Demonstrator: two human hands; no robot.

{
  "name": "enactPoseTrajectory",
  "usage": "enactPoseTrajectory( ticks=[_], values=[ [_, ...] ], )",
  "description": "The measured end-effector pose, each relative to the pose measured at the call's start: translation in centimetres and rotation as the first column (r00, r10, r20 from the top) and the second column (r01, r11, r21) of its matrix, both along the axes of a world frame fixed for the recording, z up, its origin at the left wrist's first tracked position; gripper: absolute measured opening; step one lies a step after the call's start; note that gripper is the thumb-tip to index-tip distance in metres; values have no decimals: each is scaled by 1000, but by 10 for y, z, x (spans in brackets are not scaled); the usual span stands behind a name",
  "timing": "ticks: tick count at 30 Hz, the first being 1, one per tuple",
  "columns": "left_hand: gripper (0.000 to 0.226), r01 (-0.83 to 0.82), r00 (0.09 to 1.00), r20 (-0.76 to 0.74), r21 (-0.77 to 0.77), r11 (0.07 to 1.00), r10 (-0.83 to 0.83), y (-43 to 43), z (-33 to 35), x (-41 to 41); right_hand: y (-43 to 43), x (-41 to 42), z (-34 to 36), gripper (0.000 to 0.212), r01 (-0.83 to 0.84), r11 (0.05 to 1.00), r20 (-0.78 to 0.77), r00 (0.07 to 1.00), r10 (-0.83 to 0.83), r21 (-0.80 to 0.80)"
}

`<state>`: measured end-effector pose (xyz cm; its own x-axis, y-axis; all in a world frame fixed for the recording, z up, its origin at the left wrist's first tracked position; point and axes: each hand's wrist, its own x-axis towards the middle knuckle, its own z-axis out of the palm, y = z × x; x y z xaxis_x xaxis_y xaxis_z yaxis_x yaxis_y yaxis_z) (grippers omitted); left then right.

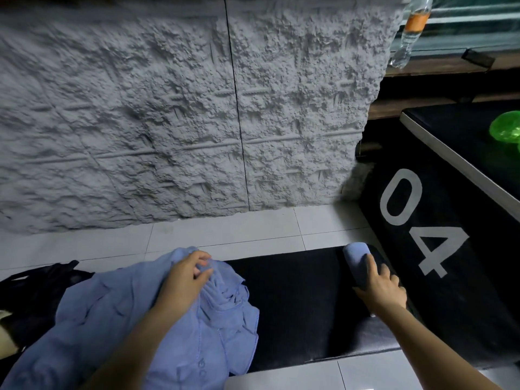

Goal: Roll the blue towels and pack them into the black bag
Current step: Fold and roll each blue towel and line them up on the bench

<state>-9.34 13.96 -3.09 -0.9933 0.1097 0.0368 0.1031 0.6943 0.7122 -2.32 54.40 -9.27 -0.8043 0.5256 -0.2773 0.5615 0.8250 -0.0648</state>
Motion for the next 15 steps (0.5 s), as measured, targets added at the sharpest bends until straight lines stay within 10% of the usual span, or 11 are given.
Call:
enactPoseTrajectory(
  ticks=[9, 15],
  values=[
    [26, 14, 993, -114, -193, 981, -37, -87, 16, 15, -176, -21, 48, 55, -512, 853, -301, 833, 464, -100],
    [21, 28, 997, -57, -246, 969, -43, -129, 1, 43, -304, -18, 56, 13, -518, 710, -348, 853, 389, -477]
  ],
)
